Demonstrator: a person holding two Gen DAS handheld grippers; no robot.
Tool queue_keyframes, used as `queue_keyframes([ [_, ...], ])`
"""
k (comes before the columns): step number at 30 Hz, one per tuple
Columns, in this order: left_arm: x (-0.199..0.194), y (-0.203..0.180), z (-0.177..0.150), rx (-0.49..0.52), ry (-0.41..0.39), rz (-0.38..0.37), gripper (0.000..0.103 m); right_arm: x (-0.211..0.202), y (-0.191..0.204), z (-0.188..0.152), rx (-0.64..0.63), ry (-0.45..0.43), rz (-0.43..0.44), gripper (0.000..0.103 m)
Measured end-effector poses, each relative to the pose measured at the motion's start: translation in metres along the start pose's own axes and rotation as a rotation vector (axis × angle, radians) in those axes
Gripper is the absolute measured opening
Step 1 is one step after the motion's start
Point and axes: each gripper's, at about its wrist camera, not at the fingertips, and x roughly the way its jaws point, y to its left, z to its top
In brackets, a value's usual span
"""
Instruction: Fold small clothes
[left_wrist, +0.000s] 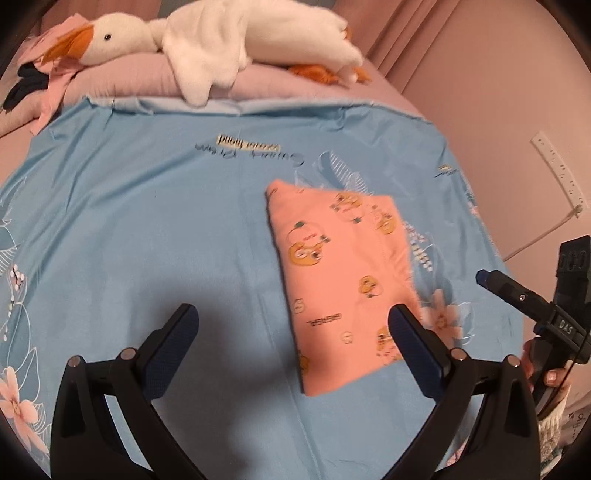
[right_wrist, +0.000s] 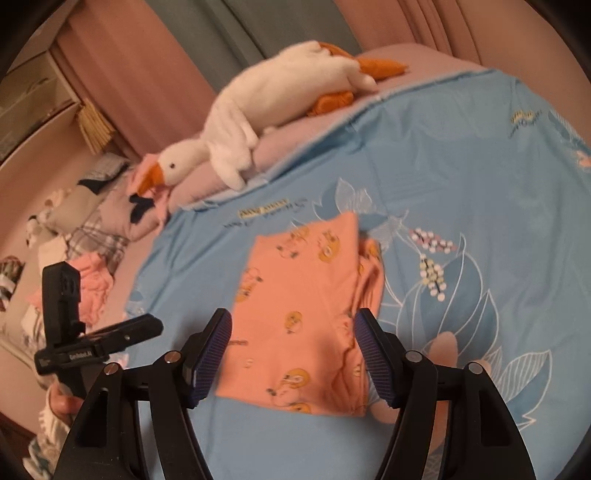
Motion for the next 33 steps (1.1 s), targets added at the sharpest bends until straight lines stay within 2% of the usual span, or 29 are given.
queue_keyframes([
  [2,-0.004,0.002,0.000,-0.013,-0.003,-0.025,0.102,-0.003,0.001,0.000,0.008,-0.001,0.002,0.073],
  [5,0.000,0.011,-0.003,-0.057,0.013,-0.068,0.102,0.006,-0.007,-0.002,0.043,0.042,0.026,0.075],
  [10,0.039,0.037,-0.012,-0.213,0.102,-0.261,0.102,0.039,-0.039,-0.014,0.156,0.169,0.054,0.076],
  [16,0.101,0.051,-0.018,-0.336,0.178,-0.427,0.102,0.081,-0.077,-0.023,0.291,0.234,0.123,0.076],
  [19,0.115,0.045,-0.013,-0.326,0.158,-0.454,0.102,0.097,-0.082,-0.023,0.292,0.252,0.145,0.076],
  [22,0.122,0.035,-0.003,-0.297,0.149,-0.512,0.102,0.105,-0.078,-0.016,0.262,0.226,0.174,0.076],
  [27,0.134,0.016,0.004,-0.234,0.140,-0.506,0.102,0.122,-0.072,-0.006,0.227,0.221,0.221,0.076],
  [33,0.143,0.016,0.009,-0.265,0.141,-0.527,0.101,0.137,-0.066,0.003,0.210,0.178,0.242,0.074],
])
